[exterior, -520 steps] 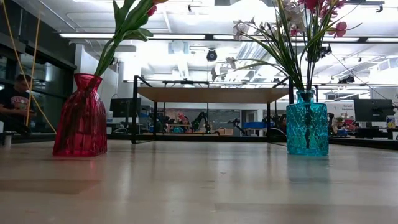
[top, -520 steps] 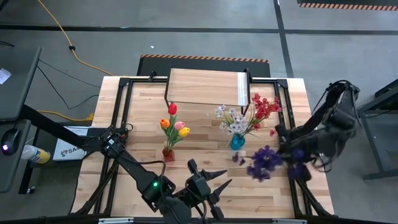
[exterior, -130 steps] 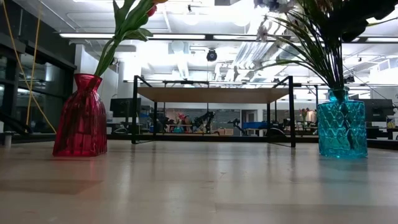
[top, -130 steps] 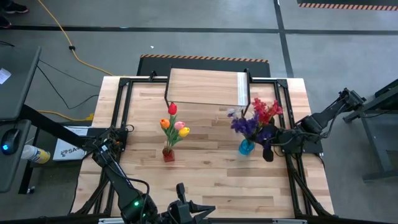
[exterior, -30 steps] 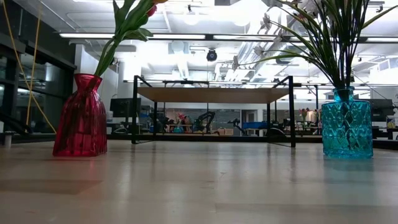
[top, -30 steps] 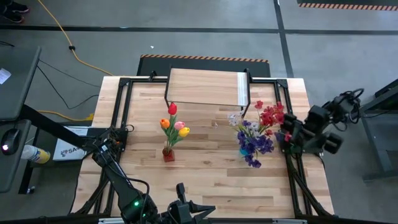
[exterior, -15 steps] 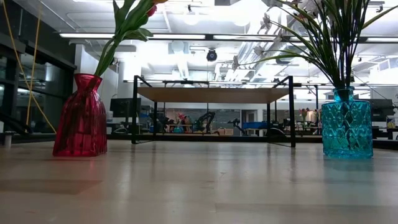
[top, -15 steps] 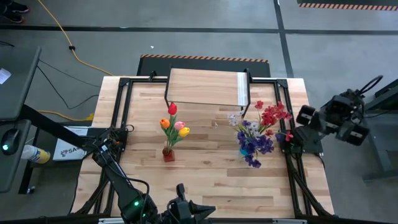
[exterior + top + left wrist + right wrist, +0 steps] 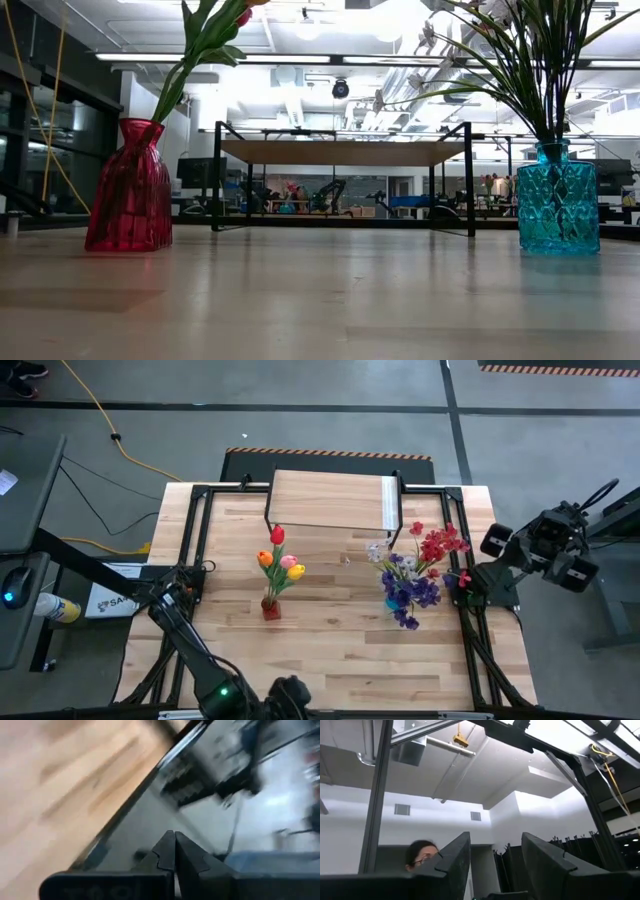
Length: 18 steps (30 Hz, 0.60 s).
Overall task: Pick and place flowers into a vace then onto a shelf
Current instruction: Put the red vase with flowers on the shelf
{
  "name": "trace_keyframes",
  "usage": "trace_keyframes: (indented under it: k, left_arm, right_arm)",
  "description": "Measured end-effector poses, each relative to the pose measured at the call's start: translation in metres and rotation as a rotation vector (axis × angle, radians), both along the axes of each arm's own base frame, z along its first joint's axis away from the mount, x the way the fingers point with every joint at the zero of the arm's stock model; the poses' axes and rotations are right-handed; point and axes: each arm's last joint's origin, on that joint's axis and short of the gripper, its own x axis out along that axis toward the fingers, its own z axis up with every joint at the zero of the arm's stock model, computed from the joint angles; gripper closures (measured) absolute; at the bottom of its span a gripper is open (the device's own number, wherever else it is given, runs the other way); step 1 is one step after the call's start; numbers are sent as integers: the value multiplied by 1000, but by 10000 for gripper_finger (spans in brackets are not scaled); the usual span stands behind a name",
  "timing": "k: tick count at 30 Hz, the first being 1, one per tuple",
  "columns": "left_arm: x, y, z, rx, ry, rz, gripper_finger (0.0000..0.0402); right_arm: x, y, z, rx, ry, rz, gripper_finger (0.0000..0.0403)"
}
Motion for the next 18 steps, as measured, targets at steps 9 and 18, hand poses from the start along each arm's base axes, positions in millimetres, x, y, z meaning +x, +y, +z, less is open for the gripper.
trace_keyframes:
  k: [9, 18]
  left_arm:
    - [-35, 0, -82, 50, 453, 101, 355]
    - [-51, 23, -160, 238, 561, 267, 355]
  right_arm:
    - [1, 0, 0, 0, -2, -18, 241]
    - [2, -1, 0, 20, 3, -72, 246]
